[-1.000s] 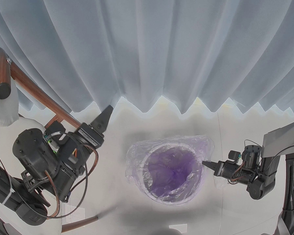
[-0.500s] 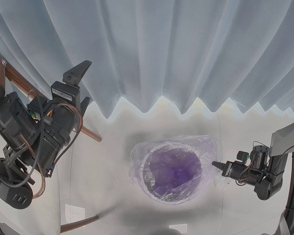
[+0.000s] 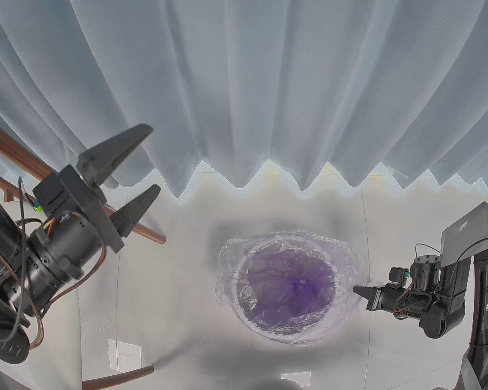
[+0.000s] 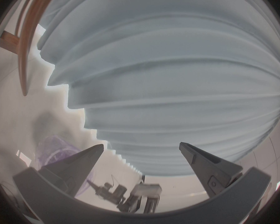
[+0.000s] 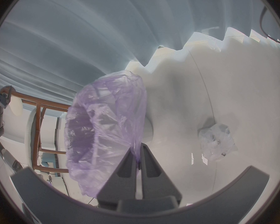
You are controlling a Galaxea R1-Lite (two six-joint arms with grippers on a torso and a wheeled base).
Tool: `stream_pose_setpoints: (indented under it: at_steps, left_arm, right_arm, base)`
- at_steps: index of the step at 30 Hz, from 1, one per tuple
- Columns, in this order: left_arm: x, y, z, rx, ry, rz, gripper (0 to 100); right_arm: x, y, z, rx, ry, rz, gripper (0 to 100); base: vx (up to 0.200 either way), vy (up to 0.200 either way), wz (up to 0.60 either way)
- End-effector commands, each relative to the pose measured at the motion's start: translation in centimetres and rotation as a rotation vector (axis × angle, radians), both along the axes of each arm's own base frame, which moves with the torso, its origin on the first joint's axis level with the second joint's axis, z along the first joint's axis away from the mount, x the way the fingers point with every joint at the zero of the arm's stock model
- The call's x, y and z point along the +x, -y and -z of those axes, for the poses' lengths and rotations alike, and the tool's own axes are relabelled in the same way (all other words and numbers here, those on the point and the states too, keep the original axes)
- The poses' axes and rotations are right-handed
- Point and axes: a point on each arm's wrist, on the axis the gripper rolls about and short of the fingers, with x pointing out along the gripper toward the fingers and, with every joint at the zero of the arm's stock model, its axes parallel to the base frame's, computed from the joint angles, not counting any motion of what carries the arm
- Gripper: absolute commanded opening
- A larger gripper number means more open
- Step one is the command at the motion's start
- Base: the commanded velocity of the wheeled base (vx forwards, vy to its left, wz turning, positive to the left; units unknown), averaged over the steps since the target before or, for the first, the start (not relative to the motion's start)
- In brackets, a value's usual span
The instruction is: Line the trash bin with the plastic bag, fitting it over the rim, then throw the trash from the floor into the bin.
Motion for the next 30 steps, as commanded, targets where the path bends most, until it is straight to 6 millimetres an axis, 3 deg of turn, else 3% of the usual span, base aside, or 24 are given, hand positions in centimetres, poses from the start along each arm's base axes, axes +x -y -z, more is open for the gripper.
stream_pose_setpoints:
  at_steps: [1, 7, 8, 18, 21, 30]
  left_arm:
    - [-2.2, -2.2, 0.9, 0.065, 0.030, 0.057, 100]
    - [-3.2, -2.1, 1.6, 0.115, 0.038, 0.236, 100]
    - [-3.1, -2.1, 1.7, 0.121, 0.029, 0.241, 100]
    - [-2.0, -1.0, 2.9, 0.146, -0.032, 0.265, 100]
    - [-1.4, -0.5, 3.7, 0.164, -0.068, 0.274, 100]
    - [-0.7, 0.1, 5.1, 0.191, -0.132, 0.275, 100]
  right_arm:
    - [0.5, 0.1, 1.9, -0.027, -0.021, 0.001, 0]
    - [0.0, 0.4, 1.9, -0.028, -0.037, 0.011, 0]
    - [-0.1, 0.5, 1.8, -0.032, -0.037, 0.009, 100]
    - [-2.1, 1.4, -2.6, 0.007, 0.012, 0.062, 100]
    - [-2.5, 1.7, -4.6, 0.063, 0.043, 0.105, 100]
    - [-1.6, 4.1, -5.5, 0.091, 0.078, 0.276, 100]
  base:
    - [0.000, 0.000, 0.00]
    - [0.000, 0.000, 0.00]
    - [0.000, 0.000, 0.00]
    - [0.000, 0.000, 0.00]
    - [-0.200, 0.000, 0.00]
    - [-0.200, 0.000, 0.00]
